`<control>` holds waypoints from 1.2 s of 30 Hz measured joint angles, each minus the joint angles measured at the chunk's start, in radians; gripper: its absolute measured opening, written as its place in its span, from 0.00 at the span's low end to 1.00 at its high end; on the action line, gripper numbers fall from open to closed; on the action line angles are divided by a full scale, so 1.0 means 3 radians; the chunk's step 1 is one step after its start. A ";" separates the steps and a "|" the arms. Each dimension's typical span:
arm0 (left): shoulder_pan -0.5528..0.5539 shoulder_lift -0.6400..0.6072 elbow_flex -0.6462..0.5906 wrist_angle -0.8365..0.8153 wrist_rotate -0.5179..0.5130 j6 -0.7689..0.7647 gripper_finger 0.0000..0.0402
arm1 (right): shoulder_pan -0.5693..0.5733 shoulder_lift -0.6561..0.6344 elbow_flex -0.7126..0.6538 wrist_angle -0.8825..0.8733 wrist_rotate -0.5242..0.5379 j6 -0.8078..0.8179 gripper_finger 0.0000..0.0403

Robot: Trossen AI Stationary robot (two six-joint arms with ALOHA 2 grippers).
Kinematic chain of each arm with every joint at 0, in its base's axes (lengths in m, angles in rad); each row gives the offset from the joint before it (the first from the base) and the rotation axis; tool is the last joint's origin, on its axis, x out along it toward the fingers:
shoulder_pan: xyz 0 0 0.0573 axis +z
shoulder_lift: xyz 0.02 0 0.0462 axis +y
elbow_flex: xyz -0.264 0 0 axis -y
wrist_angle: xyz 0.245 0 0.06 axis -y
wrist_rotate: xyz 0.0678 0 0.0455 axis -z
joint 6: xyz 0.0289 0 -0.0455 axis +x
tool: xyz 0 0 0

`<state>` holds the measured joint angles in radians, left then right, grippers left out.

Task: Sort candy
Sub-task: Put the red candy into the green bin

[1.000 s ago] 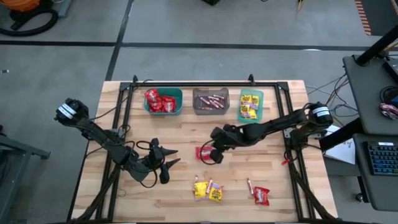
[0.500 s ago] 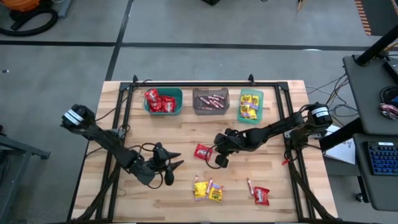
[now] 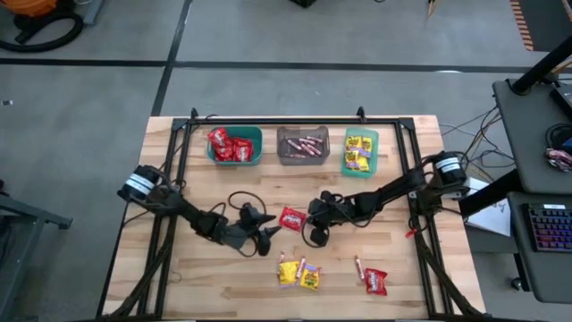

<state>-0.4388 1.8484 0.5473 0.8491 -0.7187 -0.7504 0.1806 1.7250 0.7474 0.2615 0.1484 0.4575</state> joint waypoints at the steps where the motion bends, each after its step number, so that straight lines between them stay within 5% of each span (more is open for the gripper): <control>1: 0.0042 0.0027 0.0000 0.0012 0.0027 0.0000 0.53 | 0.0015 0.0046 0.0000 0.0043 0.0031 -0.0015 0.02; 17: 0.0341 0.0432 0.0018 0.0214 0.0216 0.0379 0.57 | 0.0026 0.0204 0.0005 0.0296 0.0051 -0.0019 0.02; 26: 0.0341 0.0756 0.0032 0.0900 0.0244 0.0613 0.57 | 0.0029 0.0208 0.0004 0.0324 0.0044 -0.0018 0.02; 36: 0.0339 0.0786 0.0038 0.1067 0.0434 0.0320 0.56 | 0.0029 0.0209 0.0003 0.0349 0.0041 -0.0018 0.02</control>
<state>-0.3370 2.0842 0.5587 1.1693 -0.5886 -0.6544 0.1894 1.7878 0.7484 0.3662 0.1608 0.4522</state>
